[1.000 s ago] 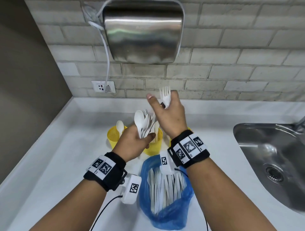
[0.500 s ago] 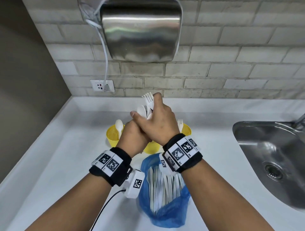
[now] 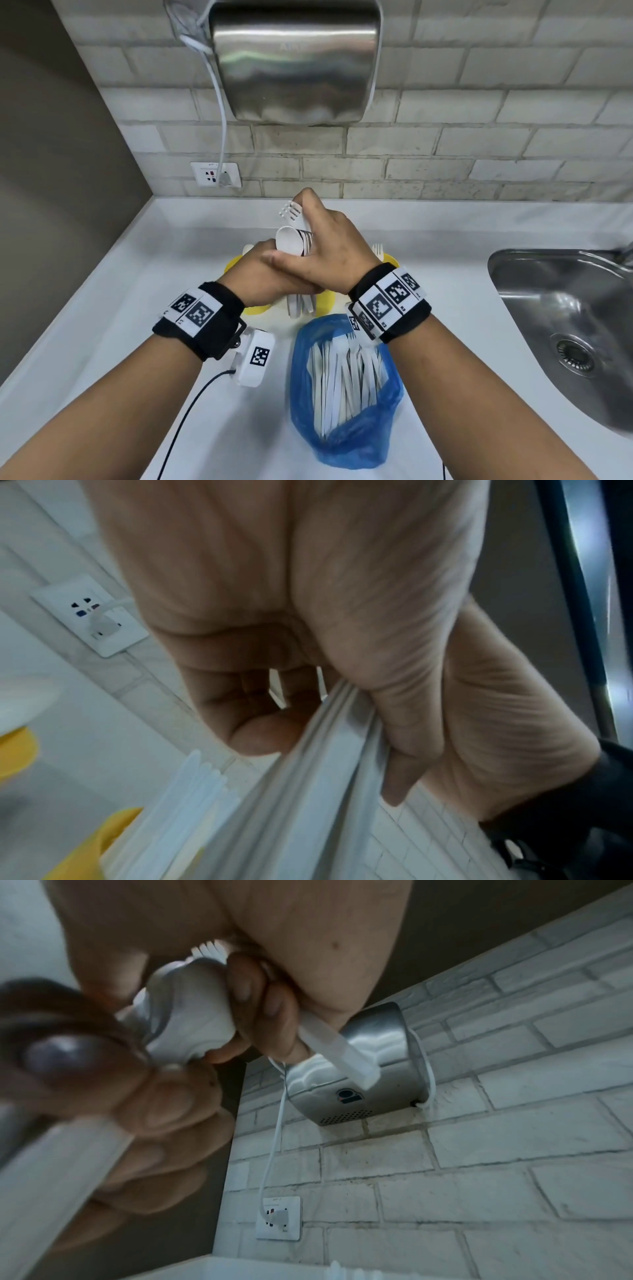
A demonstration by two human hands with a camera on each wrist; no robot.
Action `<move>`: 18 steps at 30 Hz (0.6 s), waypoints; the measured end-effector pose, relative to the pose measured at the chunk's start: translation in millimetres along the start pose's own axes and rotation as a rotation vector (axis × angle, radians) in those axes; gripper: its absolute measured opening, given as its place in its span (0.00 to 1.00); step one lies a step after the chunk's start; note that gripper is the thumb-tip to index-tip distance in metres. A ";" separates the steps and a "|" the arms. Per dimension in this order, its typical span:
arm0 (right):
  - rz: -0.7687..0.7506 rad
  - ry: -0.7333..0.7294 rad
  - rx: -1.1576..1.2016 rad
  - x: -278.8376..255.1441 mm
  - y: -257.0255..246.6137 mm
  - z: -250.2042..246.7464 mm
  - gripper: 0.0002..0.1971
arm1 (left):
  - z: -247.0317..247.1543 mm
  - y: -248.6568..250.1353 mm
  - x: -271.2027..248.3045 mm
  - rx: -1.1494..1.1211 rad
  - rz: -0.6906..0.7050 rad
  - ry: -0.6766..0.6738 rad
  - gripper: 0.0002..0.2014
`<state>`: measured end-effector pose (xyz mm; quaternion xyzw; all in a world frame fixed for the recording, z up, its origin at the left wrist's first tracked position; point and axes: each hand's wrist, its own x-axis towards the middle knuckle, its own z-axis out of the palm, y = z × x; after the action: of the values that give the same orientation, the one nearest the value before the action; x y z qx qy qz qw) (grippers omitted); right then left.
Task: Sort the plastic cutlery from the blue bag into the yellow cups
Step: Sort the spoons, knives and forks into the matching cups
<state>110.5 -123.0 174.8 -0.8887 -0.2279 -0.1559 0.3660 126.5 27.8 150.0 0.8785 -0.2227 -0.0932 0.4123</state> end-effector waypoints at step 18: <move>0.577 0.769 0.694 -40.4 124.3 -23.3 0.06 | -33.5 -82.7 21.3 0.026 -0.397 0.628 0.15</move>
<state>138.3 -229.7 100.8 -0.6228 0.1341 -0.2773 0.7191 183.0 87.0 108.6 0.8955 0.0883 0.1054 0.4233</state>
